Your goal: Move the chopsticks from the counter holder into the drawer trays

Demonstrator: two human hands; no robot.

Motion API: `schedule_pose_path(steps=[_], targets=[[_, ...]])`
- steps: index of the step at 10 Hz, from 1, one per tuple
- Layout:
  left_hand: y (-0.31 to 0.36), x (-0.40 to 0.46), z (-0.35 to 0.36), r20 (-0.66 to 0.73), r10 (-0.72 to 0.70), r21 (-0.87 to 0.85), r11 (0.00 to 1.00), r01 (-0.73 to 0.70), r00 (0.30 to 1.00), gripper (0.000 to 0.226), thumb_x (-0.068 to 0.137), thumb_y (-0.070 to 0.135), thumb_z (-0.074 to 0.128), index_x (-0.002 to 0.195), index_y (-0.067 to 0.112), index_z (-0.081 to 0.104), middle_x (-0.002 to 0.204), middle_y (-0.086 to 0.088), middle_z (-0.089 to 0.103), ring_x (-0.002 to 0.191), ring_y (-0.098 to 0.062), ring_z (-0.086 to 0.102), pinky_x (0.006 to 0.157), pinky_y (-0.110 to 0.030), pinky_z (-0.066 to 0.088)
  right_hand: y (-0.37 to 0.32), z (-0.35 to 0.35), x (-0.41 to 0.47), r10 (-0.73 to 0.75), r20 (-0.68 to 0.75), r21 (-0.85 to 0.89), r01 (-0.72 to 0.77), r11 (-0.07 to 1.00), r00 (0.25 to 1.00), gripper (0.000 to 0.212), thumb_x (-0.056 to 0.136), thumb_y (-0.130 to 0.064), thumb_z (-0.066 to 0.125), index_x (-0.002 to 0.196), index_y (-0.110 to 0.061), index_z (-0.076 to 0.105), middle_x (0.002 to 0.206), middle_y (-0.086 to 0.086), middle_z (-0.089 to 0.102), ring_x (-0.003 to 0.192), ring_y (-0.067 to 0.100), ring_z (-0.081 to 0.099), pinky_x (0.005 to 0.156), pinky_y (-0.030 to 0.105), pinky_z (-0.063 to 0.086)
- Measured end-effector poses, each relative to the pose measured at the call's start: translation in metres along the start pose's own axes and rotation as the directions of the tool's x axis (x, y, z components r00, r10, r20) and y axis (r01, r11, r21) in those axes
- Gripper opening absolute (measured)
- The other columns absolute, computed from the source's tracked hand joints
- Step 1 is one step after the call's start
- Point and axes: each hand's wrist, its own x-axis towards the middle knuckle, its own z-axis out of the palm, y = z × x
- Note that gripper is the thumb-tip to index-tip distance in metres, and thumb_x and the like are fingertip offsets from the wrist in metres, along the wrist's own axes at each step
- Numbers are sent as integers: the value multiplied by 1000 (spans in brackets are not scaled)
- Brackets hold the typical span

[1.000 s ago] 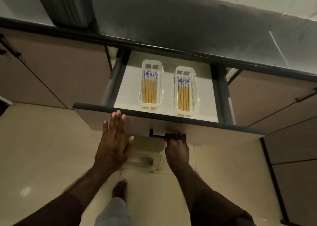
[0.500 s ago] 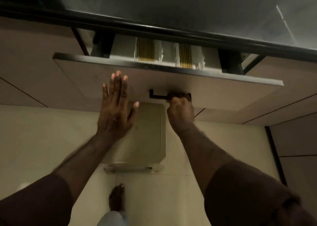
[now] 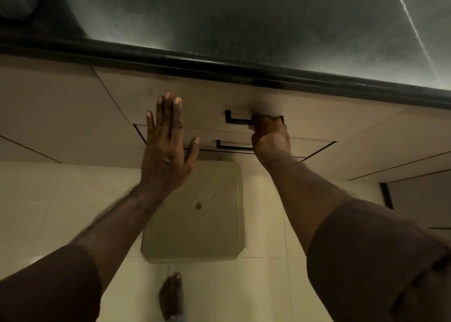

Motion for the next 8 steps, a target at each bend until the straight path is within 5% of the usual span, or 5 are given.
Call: schedule_pose_path(steps=[2,4,6,8], targets=[[-2,1,-7,31,-15,7,1000,15,999,77,96,30,49,151,-5,8,160,-27,8,150,-26,-3,122,-49,4,-5,-6,13,-15,-14,-71,14,997,1000,40,92,-3,56,129,-19,58,125,9,62,114,28,59,98,40,49],[13,-2,-25,12,-44,55,998,43,999,77,97,31,46,152,-2,5,161,-26,6,150,-30,-2,123,-46,2,-4,-15,15,-80,43,-113,84,990,996,29,94,-14,59,123,-17,60,118,11,63,107,29,60,88,37,49],[46,-8,-49,18,-66,55,996,65,998,77,97,33,45,153,1,2,162,-21,2,150,-26,-6,123,-44,0,4,-43,-33,-366,-181,-142,344,928,913,27,95,-19,57,120,-8,59,103,14,67,94,29,62,85,43,53],[82,13,-92,-7,0,37,999,1,1000,75,98,32,45,154,4,3,163,-20,2,151,-30,-3,122,-51,6,11,-99,-80,-444,-279,-82,439,895,852,28,92,-17,58,120,-11,63,106,12,70,98,26,61,81,33,47]])
